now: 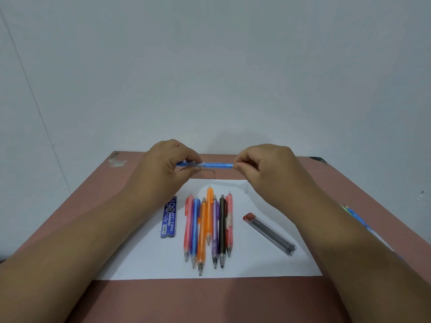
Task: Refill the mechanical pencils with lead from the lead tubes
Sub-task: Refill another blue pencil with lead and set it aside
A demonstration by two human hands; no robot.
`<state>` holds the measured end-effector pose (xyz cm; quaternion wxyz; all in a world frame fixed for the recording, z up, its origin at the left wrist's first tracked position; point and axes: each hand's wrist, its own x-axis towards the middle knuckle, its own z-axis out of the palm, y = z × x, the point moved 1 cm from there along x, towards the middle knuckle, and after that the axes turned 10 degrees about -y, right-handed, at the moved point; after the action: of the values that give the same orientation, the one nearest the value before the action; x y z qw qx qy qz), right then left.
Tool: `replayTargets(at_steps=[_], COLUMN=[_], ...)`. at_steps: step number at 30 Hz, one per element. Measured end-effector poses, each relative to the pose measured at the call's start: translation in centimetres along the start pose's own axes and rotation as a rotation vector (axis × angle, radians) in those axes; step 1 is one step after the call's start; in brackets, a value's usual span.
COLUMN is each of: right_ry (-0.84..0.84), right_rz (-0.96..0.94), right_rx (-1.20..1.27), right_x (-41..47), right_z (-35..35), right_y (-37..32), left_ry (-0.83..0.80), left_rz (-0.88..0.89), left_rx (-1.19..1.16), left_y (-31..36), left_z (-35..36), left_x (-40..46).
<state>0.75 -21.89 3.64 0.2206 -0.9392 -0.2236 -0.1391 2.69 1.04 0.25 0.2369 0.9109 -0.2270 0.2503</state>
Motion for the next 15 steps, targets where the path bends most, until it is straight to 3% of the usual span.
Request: replayTargets(at_steps=[8,10,12,15], right_ry=[0.107,0.056,-0.102,-0.241], right_rz=[0.147,0.219,0.29,0.332], right_rx=[0.448,0.341,0.174,0.099], right_x=[0.4,0.5,0.5,0.4], right_z=[0.5,0.5,0.9,1.5], right_y=[0.9,1.7,2.2,2.5], left_ry=[0.002,-0.021,-0.029,-0.022], left_rz=[-0.052,-0.051,-0.058,-0.075], left_rx=[-0.14,-0.113,-0.103,-0.102], left_y=[0.2,0.3,0.3,0.1], left_z=[0.1,0.1,0.0,0.1], left_x=[-0.2,-0.2,-0.2,-0.2])
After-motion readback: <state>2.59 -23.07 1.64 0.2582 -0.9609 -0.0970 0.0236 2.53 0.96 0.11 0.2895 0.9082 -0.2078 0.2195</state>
